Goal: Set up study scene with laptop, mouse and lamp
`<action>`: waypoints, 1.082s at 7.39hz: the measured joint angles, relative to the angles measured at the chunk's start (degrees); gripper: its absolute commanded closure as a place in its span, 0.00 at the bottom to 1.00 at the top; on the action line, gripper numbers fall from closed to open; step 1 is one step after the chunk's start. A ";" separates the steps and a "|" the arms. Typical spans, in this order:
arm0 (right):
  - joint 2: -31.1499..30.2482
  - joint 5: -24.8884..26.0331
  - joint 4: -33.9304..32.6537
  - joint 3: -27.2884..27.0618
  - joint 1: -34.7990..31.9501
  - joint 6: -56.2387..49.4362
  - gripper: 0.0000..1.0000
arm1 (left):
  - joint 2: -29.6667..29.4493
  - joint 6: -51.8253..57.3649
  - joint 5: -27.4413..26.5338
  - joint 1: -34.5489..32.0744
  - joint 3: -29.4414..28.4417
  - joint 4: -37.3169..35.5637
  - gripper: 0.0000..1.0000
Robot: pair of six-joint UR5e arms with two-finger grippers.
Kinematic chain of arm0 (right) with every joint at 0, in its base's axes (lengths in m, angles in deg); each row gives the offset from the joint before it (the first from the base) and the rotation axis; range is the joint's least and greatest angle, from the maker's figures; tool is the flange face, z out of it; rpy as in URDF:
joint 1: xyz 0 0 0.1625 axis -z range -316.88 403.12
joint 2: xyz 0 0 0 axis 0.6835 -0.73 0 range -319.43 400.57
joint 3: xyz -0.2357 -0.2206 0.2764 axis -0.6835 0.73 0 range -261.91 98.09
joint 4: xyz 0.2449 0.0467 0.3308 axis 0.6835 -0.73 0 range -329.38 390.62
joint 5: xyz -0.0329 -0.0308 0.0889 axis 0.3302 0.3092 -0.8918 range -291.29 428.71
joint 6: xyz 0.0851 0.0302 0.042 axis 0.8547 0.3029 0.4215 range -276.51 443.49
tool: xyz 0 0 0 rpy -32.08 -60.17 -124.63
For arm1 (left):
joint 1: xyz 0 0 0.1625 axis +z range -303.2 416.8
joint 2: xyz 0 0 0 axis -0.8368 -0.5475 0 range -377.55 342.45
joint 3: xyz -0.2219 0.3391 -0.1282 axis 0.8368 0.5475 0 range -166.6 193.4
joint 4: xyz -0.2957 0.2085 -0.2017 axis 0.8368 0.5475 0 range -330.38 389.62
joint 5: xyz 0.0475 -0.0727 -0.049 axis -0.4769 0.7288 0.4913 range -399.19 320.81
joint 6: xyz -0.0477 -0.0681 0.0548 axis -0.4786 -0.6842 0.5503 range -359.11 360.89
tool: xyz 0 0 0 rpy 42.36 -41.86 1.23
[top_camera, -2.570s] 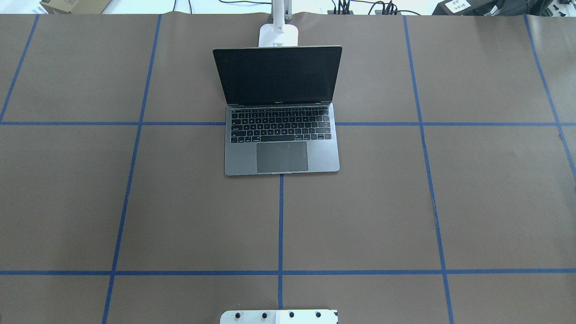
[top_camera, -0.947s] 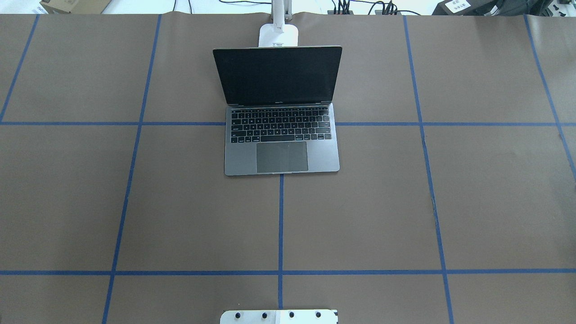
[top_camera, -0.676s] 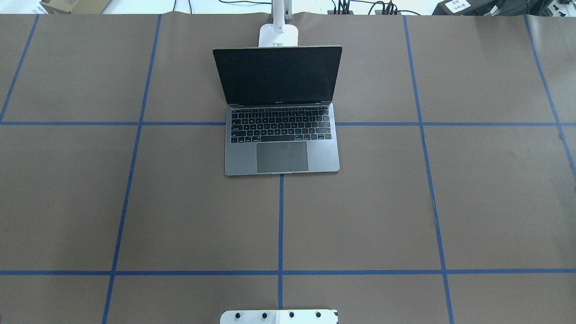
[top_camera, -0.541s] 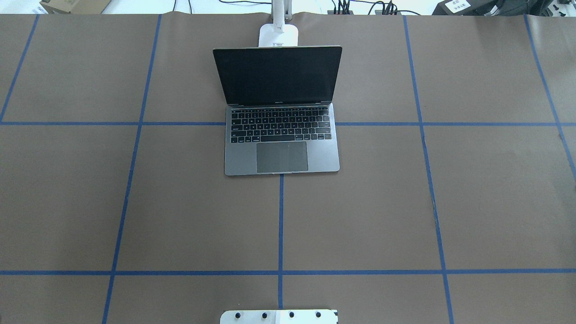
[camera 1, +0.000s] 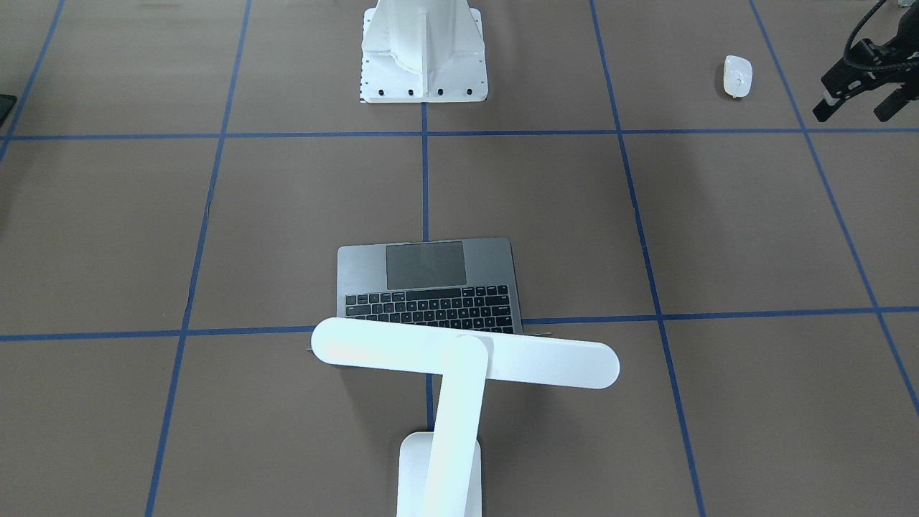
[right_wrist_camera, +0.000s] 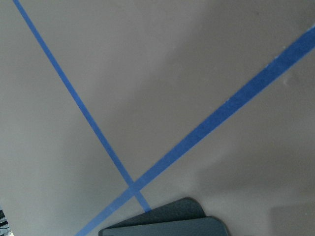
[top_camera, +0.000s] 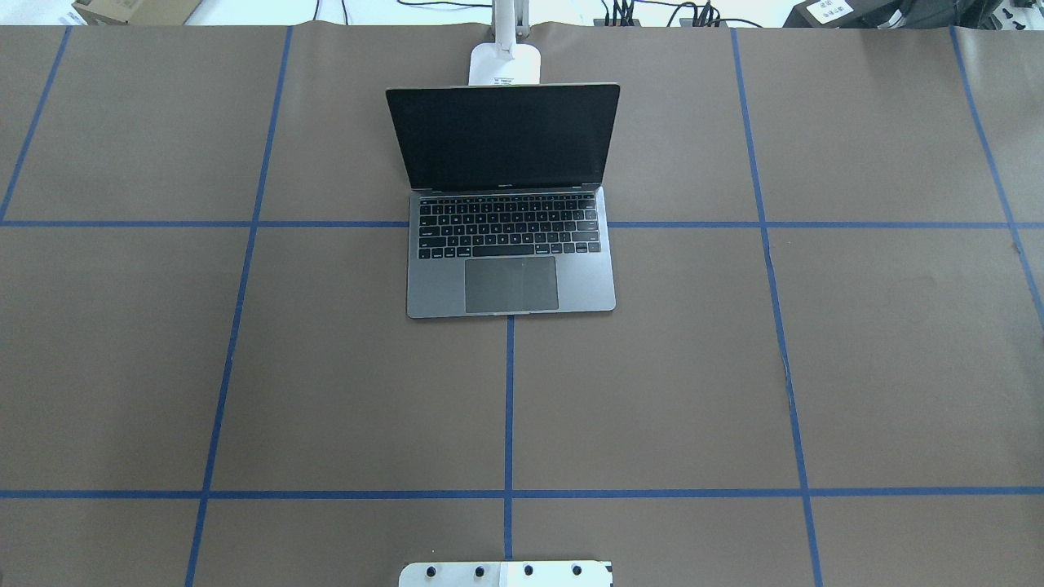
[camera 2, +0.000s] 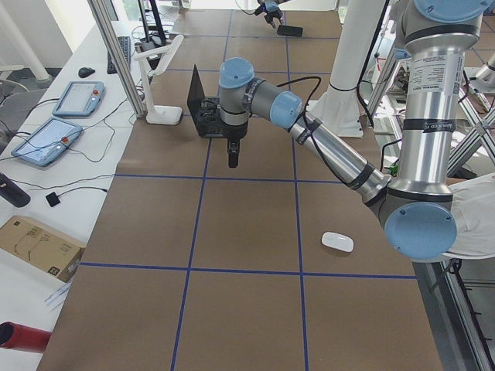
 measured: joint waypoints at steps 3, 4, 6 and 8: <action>0.05 1.12 0.27 0.23 -0.11 -0.48 0.09 | -0.06 -0.36 0.21 -0.04 0.67 -0.05 0.00; 0.02 1.23 0.30 0.38 -0.12 -0.54 0.09 | -0.09 -0.38 0.26 -0.04 0.75 -0.08 0.00; -0.01 1.33 0.36 0.87 -0.12 -0.62 0.09 | -0.17 -0.39 0.29 -0.05 0.95 -0.11 0.00; -0.02 1.63 0.50 1.28 -0.01 -0.63 0.09 | -0.15 -0.39 0.30 -0.08 1.45 -0.22 0.00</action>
